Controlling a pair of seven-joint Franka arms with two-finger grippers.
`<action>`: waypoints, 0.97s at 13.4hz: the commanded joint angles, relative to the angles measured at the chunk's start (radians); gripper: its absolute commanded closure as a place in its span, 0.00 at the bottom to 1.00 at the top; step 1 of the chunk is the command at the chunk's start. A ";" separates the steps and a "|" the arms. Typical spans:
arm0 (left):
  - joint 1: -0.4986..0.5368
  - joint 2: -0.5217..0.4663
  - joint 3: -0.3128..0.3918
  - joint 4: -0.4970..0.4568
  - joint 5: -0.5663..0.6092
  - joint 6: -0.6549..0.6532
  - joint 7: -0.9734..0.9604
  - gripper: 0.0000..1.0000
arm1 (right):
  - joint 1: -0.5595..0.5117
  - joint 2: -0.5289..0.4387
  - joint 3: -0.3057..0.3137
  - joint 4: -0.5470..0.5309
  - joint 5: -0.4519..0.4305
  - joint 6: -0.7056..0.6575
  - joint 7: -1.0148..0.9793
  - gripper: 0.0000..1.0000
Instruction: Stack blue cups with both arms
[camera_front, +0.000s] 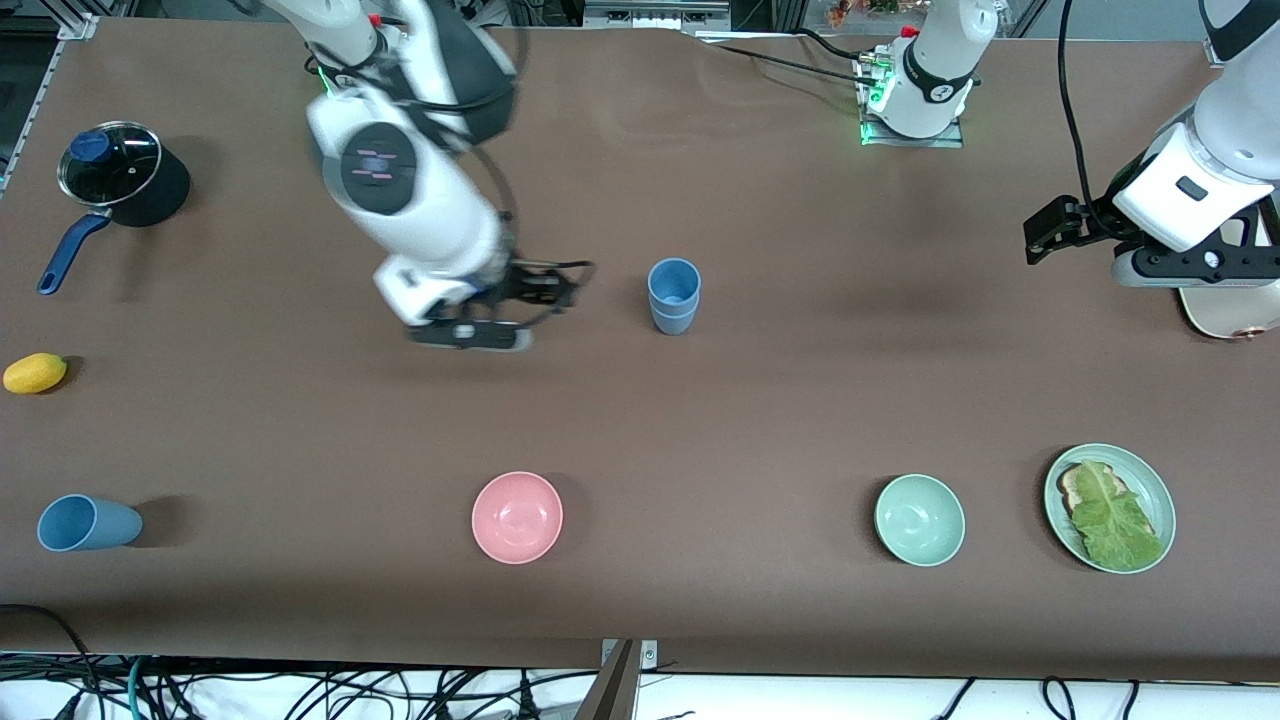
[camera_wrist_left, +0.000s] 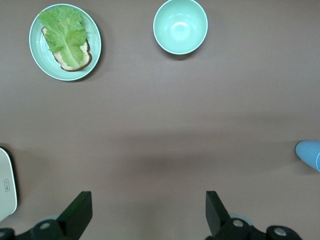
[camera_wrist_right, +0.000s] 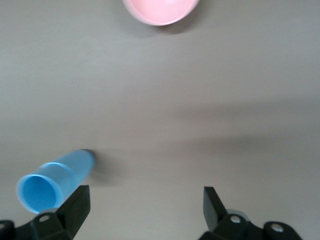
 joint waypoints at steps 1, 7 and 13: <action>-0.004 0.011 0.004 0.029 -0.022 -0.018 0.007 0.00 | -0.103 -0.162 -0.016 -0.157 0.017 -0.024 -0.144 0.00; -0.004 0.011 0.004 0.029 -0.022 -0.018 0.006 0.00 | -0.158 -0.261 -0.223 -0.157 0.016 -0.165 -0.448 0.00; -0.004 0.011 0.003 0.029 -0.022 -0.016 0.014 0.00 | -0.158 -0.253 -0.243 -0.136 -0.003 -0.218 -0.497 0.00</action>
